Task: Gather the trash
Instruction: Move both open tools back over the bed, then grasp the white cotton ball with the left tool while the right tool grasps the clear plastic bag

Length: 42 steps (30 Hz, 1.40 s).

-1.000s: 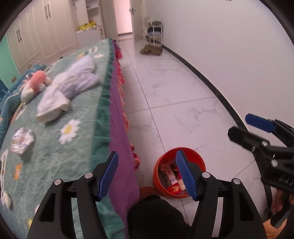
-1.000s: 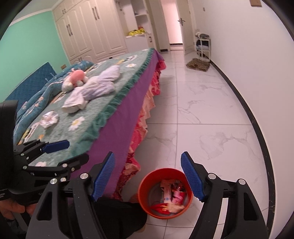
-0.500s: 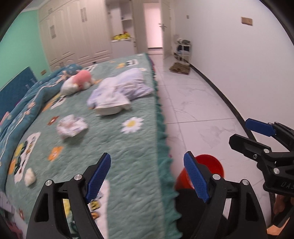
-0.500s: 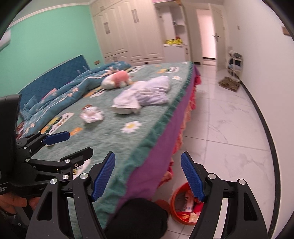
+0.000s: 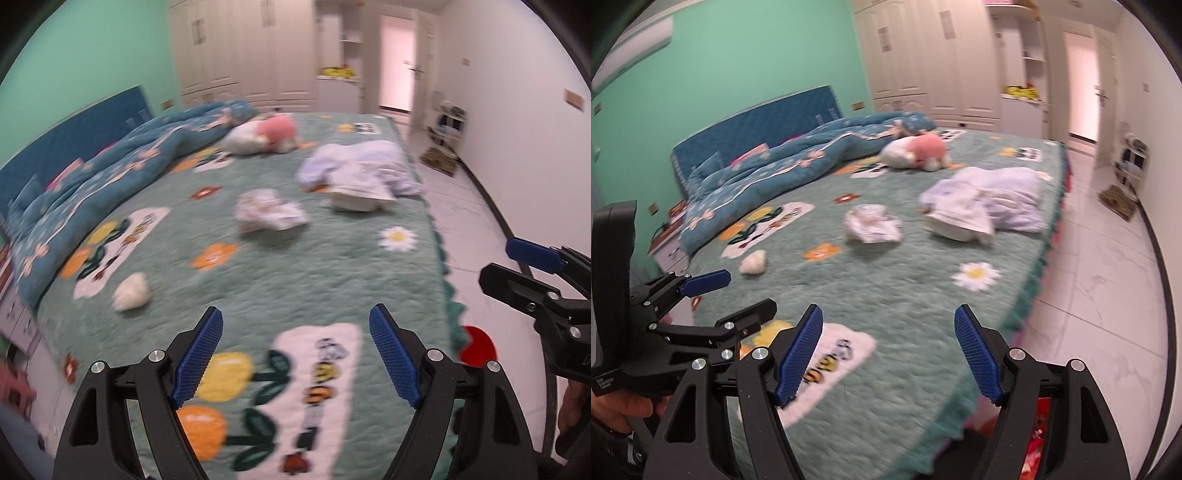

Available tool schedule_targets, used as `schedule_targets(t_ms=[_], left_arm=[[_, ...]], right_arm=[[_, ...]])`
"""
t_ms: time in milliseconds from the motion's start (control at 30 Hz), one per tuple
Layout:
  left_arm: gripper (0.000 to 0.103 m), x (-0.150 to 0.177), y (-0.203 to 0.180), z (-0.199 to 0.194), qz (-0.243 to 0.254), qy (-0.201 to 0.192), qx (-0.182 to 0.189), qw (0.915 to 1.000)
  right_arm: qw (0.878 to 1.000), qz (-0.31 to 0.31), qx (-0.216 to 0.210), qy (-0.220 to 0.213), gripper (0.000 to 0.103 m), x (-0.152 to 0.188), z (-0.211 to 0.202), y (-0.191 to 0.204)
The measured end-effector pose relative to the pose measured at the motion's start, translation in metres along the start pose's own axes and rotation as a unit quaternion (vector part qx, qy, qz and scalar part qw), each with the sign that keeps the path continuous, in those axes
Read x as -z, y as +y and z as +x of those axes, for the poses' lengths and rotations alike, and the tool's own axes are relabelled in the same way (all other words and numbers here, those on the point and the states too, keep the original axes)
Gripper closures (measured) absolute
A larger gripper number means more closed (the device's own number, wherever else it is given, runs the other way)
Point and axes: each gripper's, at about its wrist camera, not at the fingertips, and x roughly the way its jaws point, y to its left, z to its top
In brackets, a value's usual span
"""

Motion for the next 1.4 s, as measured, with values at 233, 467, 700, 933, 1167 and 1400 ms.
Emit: schedule_targets(t_ms=[233,467,700,933,1167,1400], left_arm=[[0.016,0.001,0.079,0.013,-0.07,0.006,-0.05,0.9963],[0.016,-0.003,0.146,0.045,-0.117,0.024,-0.08,0.9897],[0.016,-0.01,0.201,0.1,-0.147,0.049,-0.099,0.983],[0.016,-0.013,0.236,0.154,-0.159,0.069,-0.11,0.9787],[0.062,-0.001,0.245,0.2,-0.166,0.115,-0.095,0.9749],[0.087,-0.01,0.225,0.194,-0.153,0.105,-0.067,0.9804]], right_arm=[[0.998,-0.038,-0.036,0.018,0.029,-0.029,0.056,0.051],[0.995,-0.063,-0.063,0.038,0.029,-0.053,0.113,0.086],[0.991,-0.083,-0.084,0.058,0.029,-0.072,0.175,0.114],[0.989,-0.089,-0.092,0.071,0.029,-0.083,0.227,0.125],[0.989,-0.09,-0.091,0.076,0.029,-0.089,0.26,0.12],[0.992,-0.09,-0.06,0.07,0.029,-0.093,0.27,0.094]])
